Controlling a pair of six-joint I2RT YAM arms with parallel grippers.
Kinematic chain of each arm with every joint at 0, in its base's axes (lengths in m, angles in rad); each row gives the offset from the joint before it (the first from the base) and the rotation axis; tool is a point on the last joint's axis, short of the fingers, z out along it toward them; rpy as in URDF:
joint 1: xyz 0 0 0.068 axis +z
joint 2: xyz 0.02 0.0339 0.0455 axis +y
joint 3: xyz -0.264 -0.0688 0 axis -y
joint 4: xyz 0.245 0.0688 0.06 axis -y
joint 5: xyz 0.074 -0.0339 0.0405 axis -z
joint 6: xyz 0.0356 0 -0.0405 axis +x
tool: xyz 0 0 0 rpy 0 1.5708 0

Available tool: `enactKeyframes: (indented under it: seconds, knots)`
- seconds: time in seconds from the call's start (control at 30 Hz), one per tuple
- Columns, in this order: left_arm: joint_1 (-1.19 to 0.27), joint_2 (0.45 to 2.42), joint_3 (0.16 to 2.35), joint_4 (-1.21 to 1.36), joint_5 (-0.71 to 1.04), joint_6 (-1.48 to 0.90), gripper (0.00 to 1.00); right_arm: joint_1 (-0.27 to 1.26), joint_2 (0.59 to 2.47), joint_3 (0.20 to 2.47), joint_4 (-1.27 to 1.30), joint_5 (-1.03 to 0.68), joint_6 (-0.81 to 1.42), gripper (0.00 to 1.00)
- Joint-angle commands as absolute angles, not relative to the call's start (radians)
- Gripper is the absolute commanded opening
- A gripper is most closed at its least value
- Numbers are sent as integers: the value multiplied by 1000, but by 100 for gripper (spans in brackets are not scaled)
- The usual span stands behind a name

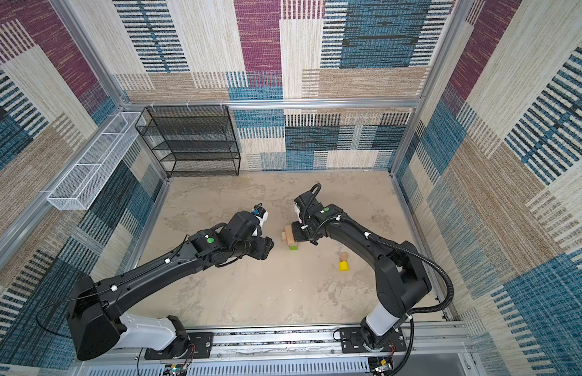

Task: Build the wood block tower
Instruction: 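Open the right gripper and raise it slightly from the stack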

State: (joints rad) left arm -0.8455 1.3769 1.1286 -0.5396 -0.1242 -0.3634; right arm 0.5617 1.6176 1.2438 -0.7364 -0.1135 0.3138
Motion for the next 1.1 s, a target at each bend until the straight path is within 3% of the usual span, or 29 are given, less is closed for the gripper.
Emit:
enactKeyframes:
  seconds: [0.0, 0.57, 0.63, 0.8, 1.07]
  knots:
    - [-845, 1380, 1132, -530, -117, -347, 69, 563, 1620, 1257, -738, -128, 319, 33]
    - [-843, 1388, 1123, -515, -112, -345, 70, 563, 1575, 1274, -755, -81, 325, 34]
    - [-842, 1394, 1123, -508, -105, -348, 69, 561, 1559, 1274, -751, -56, 323, 31]
    - [-841, 1416, 1130, -494, -84, -357, 68, 532, 1532, 1242, -711, -58, 316, 8]
    - [-838, 1433, 1144, -491, -58, -373, 68, 495, 1571, 1223, -700, -84, 292, 6]
